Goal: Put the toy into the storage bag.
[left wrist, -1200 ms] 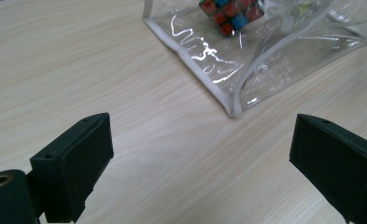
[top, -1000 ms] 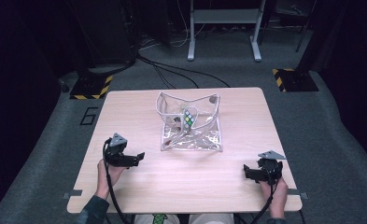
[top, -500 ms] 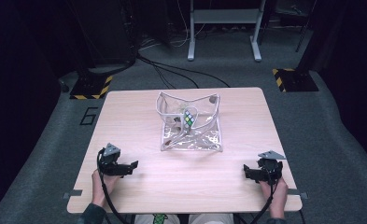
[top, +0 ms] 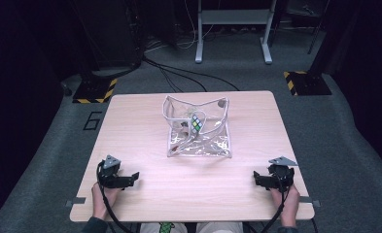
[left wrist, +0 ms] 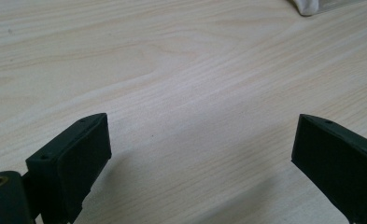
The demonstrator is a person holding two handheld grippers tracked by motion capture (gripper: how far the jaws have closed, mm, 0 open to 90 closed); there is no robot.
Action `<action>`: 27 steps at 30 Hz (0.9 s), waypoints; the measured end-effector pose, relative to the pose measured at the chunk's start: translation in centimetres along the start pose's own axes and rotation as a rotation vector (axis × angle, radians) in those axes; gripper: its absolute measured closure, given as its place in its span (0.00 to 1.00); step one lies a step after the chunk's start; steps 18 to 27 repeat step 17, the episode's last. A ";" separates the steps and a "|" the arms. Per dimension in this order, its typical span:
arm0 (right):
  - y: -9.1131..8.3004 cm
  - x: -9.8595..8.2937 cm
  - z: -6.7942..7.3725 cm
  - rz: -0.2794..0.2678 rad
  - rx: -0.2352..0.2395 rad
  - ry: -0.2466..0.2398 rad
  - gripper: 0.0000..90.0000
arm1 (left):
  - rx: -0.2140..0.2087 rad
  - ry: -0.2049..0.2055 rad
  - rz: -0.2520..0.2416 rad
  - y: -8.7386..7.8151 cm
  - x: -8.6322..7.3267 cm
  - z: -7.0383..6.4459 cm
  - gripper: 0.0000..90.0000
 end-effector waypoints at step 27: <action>0.1 0.1 0.1 -0.001 0.001 0.001 0.06 | 0.087 -0.002 0.033 1.2 0.0 0.3 0.06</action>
Point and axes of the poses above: each handheld gripper's, and its own axes: y roughly forward along the jaws, x roughly out of its top, z roughly to its left, the point moved 7 cm from there along y, roughly forward along the jaws, and after that the axes turned 8 degrees about y, right-handed, at the moved point
